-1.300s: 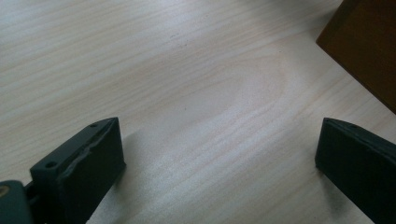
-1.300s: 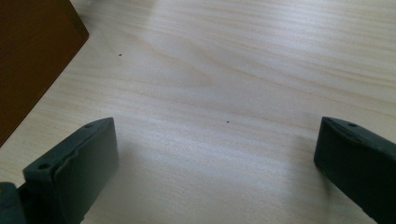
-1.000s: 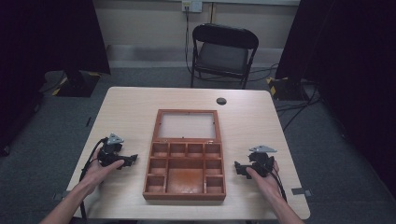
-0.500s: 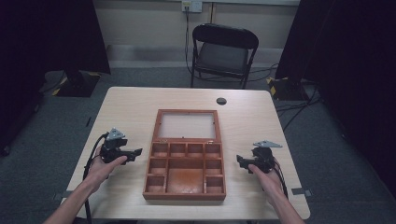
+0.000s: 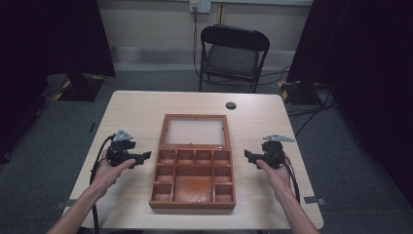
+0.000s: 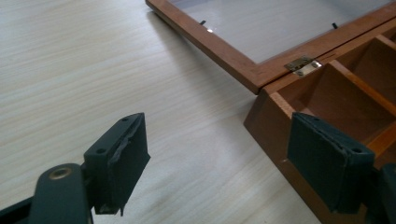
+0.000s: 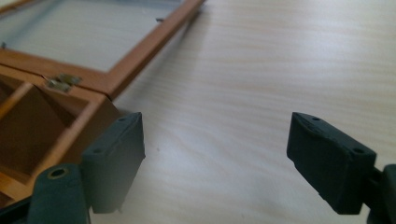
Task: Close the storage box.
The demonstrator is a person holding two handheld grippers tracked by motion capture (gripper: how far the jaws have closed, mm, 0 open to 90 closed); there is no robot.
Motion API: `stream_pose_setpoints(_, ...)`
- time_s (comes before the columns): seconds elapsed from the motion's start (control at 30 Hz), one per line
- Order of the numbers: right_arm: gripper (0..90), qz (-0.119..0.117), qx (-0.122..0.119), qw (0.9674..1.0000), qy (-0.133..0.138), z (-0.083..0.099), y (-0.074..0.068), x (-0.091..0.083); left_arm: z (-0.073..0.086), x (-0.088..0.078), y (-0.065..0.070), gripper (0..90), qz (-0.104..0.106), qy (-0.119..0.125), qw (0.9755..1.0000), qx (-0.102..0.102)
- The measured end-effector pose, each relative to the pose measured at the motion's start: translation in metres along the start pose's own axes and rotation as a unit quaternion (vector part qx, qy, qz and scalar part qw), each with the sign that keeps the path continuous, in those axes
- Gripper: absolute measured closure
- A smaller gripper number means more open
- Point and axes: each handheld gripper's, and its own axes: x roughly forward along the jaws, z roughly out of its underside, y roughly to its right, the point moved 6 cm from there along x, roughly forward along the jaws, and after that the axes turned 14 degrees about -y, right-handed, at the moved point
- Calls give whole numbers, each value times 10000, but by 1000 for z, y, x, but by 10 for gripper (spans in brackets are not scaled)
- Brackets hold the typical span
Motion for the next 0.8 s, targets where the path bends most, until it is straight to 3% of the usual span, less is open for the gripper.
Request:
stream_pose_setpoints(0.1, 164, -208, -196, 9995, 127, -11, -9, 1, -10, -2, -1, 201, -22, 194, 9998, -45)
stream_pose_setpoints(0.2, 161, -288, -301, 9990, 179, -21, -16, 2, -18, 2, -1, 200, 23, 119, 9999, -37)
stream_pose_setpoints(0.3, 164, -335, -358, 9985, 230, -30, -22, 5, -28, 5, -2, 192, -40, 298, 9995, -124)
stream_pose_setpoints(0.4, 164, -457, -376, 9981, 149, -38, -27, 9, -33, 11, -3, 192, 25, 81, 9999, -88)
stream_pose_setpoints(0.6, 170, -522, -394, 9978, 131, -53, -35, 18, -48, 16, -6, 192, -22, 63, 10000, -25)
stream_pose_setpoints(0.7, 170, -419, -423, 9980, 190, -63, -35, 20, -58, 16, -8, 192, 47, 153, 9998, -122)
stream_pose_setpoints(0.8, 166, -473, -422, 9978, 205, -73, -36, 21, -67, 18, -8, 192, 14, 105, 9999, -1)
